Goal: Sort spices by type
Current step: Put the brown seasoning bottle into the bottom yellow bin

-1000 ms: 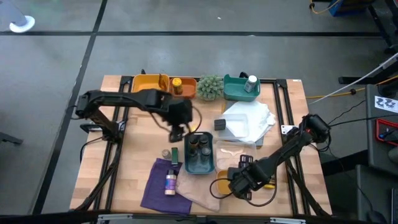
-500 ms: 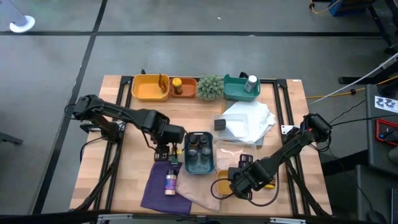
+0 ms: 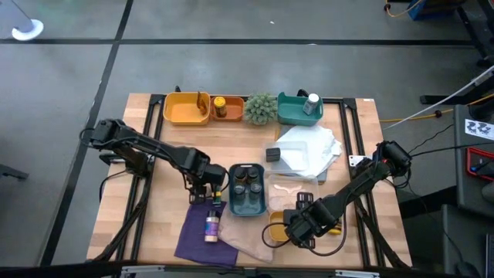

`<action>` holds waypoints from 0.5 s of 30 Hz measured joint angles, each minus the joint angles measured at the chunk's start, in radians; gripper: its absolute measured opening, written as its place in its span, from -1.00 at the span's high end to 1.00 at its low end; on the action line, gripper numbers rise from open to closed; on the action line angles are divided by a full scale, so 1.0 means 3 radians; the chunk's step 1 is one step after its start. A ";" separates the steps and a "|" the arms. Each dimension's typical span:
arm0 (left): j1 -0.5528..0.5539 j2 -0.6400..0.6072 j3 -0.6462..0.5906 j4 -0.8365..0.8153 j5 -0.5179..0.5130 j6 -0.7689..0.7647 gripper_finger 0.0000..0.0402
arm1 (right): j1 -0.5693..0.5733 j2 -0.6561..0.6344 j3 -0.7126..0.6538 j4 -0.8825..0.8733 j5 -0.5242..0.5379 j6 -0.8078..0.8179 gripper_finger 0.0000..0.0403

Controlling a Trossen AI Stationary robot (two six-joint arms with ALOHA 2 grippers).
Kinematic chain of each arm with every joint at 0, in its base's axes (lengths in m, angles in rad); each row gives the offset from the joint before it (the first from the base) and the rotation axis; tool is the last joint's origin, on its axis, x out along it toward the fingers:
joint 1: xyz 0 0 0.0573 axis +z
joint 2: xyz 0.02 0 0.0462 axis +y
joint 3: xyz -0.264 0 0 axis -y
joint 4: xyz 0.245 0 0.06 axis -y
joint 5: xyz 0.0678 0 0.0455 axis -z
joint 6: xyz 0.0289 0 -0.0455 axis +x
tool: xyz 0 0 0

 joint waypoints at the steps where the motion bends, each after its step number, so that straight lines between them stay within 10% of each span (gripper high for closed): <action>1: 0.0000 0.0000 -0.0034 0.0031 0.0004 -0.0023 0.10 | 0.0000 0.0000 0.0000 0.0000 -0.0001 0.0000 -0.40; 15: -0.0103 0.0000 -0.0430 0.0562 0.0026 -0.0061 0.10 | 0.0000 0.0000 0.0000 0.0010 -0.0029 0.0002 -0.40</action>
